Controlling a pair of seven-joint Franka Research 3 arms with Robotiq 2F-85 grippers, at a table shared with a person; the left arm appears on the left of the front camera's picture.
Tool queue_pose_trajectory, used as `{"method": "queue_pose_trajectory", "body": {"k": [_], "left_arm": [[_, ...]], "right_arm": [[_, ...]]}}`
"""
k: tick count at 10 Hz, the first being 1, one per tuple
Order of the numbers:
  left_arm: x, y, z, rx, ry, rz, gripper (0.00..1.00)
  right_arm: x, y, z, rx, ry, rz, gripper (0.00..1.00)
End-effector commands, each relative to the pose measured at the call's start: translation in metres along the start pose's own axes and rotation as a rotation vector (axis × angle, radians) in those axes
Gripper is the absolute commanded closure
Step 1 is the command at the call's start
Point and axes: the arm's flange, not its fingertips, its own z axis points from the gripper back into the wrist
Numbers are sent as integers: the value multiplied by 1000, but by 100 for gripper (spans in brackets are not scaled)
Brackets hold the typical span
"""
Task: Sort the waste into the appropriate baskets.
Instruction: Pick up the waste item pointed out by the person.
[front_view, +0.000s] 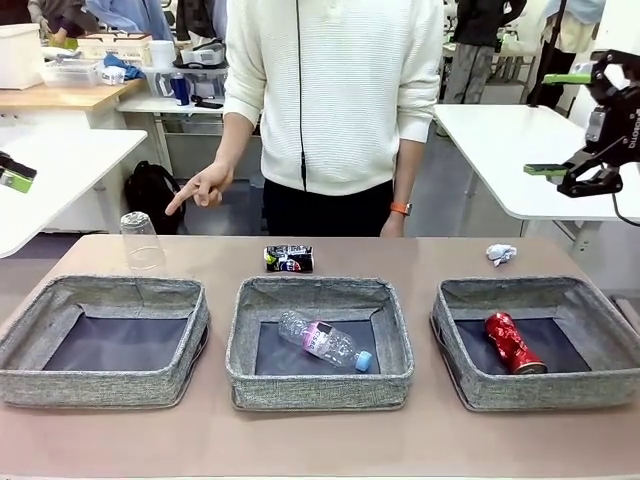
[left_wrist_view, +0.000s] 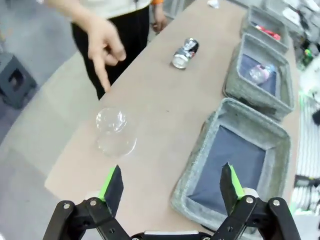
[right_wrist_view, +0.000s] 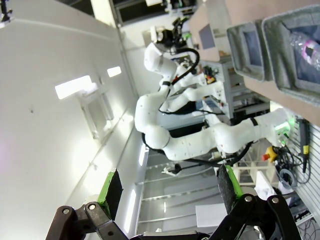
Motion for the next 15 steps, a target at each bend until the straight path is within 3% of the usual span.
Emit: {"method": "queue_pose_trajectory", "body": {"k": [1, 2, 5, 8, 11, 15], "left_arm": [[-10, 32, -8, -126, -17, -227, 0], [-20, 42, -13, -208, -3, -266, 0], [-42, 76, -41, -234, 4, -267, 0], [-44, 122, -81, -179, -21, -135, 0], [-50, 160, -116, -229, -34, -61, 0], [-60, 173, -144, -262, -39, -62, 0]], "right_arm": [[-1, 2, 0, 3, 2, 11, 0], [-1, 2, 0, 3, 2, 11, 0], [-1, 2, 0, 3, 2, 11, 0], [-1, 2, 0, 3, 2, 11, 0], [-1, 2, 0, 3, 2, 11, 0], [-1, 2, 0, 3, 2, 11, 0]]}}
